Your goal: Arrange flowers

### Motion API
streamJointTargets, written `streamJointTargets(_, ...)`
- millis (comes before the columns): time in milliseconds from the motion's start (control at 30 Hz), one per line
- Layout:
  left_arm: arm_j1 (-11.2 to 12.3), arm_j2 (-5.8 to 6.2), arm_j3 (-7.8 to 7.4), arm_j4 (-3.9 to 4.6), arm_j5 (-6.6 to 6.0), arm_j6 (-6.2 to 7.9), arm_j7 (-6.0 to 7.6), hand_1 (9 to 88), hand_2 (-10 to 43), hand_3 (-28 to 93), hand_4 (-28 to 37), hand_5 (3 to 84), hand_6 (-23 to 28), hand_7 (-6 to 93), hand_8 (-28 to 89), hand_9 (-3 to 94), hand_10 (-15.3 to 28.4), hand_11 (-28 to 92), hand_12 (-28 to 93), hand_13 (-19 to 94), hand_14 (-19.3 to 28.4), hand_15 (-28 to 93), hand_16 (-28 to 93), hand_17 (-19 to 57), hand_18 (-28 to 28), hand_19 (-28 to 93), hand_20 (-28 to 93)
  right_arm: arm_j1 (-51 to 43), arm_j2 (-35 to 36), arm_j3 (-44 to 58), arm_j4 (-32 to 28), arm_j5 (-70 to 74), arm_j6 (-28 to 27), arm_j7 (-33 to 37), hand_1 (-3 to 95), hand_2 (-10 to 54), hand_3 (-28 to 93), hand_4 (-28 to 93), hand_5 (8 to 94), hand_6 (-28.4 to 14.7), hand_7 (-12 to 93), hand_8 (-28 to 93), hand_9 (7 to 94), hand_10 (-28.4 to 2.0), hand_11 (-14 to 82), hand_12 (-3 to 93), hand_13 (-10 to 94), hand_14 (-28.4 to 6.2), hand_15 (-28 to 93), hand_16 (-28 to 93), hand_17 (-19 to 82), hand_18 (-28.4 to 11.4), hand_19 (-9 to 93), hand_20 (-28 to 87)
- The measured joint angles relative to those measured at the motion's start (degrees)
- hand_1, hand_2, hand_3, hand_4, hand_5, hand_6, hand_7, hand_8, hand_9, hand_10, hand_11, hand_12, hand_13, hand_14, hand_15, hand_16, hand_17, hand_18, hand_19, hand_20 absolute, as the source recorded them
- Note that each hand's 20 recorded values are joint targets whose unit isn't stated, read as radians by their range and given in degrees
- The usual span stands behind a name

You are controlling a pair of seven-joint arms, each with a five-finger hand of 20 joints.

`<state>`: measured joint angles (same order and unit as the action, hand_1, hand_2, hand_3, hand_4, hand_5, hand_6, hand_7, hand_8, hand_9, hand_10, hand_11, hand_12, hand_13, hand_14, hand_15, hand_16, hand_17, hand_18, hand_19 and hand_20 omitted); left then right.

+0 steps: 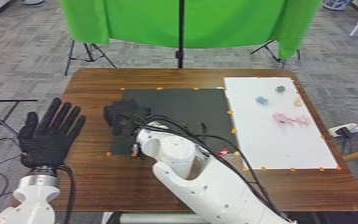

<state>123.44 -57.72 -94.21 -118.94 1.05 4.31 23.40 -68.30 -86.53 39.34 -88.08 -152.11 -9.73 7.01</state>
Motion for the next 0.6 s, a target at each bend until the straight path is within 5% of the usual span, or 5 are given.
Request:
streamJointTargets(267,-0.51,-0.02,0.22,0.16,0.00,-0.07,-0.07,23.5,15.0,78,-28.3,42.2,8.5,8.1,-8,35.6,13.6,14,9,25,14.4,24,-5,-7.5,12.5,29,11,-1.13,-0.71,1.49,2.29,-1.68,-1.63,0.81,59.9,-9.5,74,-28,64.4,0.5,26,-16,72.8,-10.6,16.8,38.8,57,-10.5,66,40,32,-22.2,91,48)
streamJointTargets(467,-0.85,-0.31,0.41,0.51,0.01,-0.09,-0.50,23.8,15.2,79,-28.3,42.2,8.6,8.1,-8,35.6,13.7,14,9,25,14.5,25,-5,-7.5,12.4,29,11,-2.02,-0.71,1.69,2.24,-2.21,-3.30,0.92,50.4,-9.5,83,-28,59.1,-0.6,25,-17,62.9,-13.4,35.5,23.2,54,-13.1,72,32,30,-22.9,90,47)
streamJointTargets(600,-0.90,-0.44,0.48,0.56,0.06,-0.16,-0.54,24.1,15.3,80,-28.3,42.2,8.6,8.1,-8,35.4,13.6,14,9,25,14.7,25,-5,-7.5,12.5,29,11,-2.27,-0.69,1.49,1.90,-3.04,-4.45,1.70,47.1,-9.5,86,-28,55.9,-1.8,25,-17,59.9,-15.2,40.1,21.4,53,-14.2,75,25,30,-23.4,90,47)
